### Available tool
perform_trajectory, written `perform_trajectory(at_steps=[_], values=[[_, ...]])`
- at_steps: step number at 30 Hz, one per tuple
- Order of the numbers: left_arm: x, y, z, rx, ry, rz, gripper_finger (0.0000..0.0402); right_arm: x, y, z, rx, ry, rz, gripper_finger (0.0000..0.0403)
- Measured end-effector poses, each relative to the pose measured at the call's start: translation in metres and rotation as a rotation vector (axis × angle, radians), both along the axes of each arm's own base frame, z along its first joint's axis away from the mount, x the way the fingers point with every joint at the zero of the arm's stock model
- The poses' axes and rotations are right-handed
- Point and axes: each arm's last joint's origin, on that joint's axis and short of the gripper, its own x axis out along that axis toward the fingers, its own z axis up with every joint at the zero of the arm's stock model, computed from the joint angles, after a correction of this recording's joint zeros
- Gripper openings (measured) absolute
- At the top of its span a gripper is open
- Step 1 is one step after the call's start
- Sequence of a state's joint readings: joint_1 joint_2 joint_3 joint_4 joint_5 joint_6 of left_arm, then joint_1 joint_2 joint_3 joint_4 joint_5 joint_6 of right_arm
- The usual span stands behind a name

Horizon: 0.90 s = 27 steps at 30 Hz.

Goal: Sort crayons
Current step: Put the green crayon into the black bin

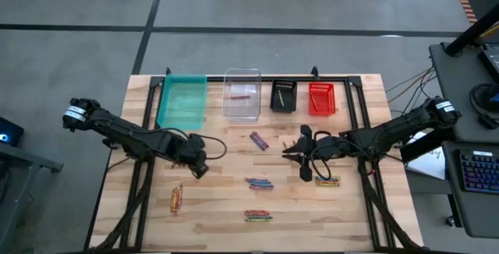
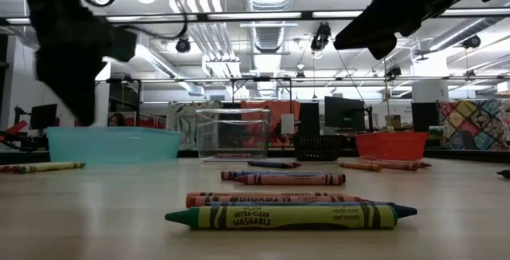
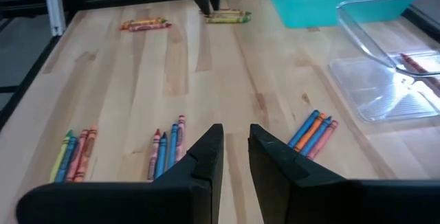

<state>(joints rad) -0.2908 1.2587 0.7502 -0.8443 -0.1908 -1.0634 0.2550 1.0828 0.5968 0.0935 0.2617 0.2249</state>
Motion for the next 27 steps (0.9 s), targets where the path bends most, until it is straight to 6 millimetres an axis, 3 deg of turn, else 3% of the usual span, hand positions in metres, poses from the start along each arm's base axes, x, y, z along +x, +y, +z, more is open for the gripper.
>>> perform_trajectory(at_steps=[7,17,27], values=[[-0.005,0.004,-0.009,-0.025,0.032,0.058,0.0087,-0.002,0.0,0.001,-0.001,0.003,-0.002,0.0059],[-0.007,0.01,-0.014,0.005,0.027,0.195,0.0087,-0.009,-0.002,0.018,0.001,-0.073,0.004,0.0059],[-0.011,0.013,-0.017,0.079,0.063,0.227,0.0105,-0.009,-0.002,0.017,-0.008,-0.068,0.008,0.0059]])
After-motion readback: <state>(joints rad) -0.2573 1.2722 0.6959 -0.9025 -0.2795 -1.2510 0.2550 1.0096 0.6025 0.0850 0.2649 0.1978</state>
